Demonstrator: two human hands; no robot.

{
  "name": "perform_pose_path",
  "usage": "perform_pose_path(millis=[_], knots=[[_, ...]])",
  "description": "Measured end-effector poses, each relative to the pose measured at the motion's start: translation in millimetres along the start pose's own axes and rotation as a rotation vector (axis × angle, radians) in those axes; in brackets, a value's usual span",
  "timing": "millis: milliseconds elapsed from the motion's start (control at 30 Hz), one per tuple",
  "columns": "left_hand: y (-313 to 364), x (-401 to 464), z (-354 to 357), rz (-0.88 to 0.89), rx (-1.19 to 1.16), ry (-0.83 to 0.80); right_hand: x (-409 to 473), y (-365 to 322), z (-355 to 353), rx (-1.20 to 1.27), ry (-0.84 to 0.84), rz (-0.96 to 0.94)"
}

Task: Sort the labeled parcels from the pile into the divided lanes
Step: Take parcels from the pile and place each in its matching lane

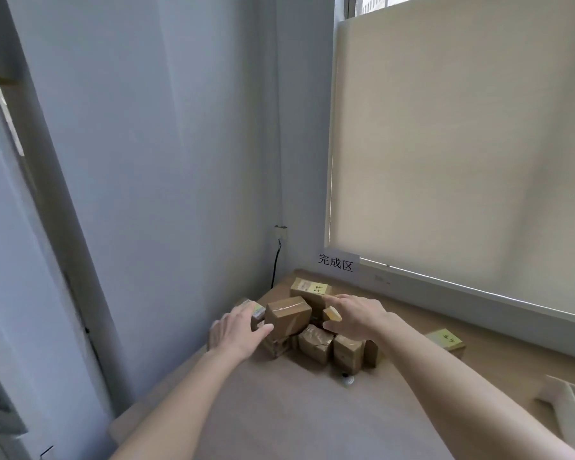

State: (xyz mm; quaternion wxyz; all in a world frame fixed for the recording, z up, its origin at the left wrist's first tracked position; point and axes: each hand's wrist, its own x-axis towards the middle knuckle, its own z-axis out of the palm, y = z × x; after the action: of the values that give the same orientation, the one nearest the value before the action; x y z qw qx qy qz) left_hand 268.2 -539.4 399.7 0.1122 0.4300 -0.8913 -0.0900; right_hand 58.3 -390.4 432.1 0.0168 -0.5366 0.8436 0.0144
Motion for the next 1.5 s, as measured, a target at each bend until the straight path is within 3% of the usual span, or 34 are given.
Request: perform_pose_path(millis=[233, 733, 1100, 1500], knots=[[-23.3, 94.3, 56.7, 0.023, -0.007, -0.093, 87.9, 11.3, 37.2, -0.015, -0.067, 0.125], [-89.9, 307.7, 213.4, -0.003, -0.138, -0.319, 312.3, 11.2, 154.8, 0.032, -0.244, 0.188], [-97.7, 375.2, 305.8, -0.098, -0.277, -0.417, 413.2, 42.2, 222.0, 0.082, -0.313, 0.229], [-106.5, 403.7, 352.6, -0.163, -0.403, -0.490, 480.1, 59.0, 272.2, 0.148, -0.400, 0.238]])
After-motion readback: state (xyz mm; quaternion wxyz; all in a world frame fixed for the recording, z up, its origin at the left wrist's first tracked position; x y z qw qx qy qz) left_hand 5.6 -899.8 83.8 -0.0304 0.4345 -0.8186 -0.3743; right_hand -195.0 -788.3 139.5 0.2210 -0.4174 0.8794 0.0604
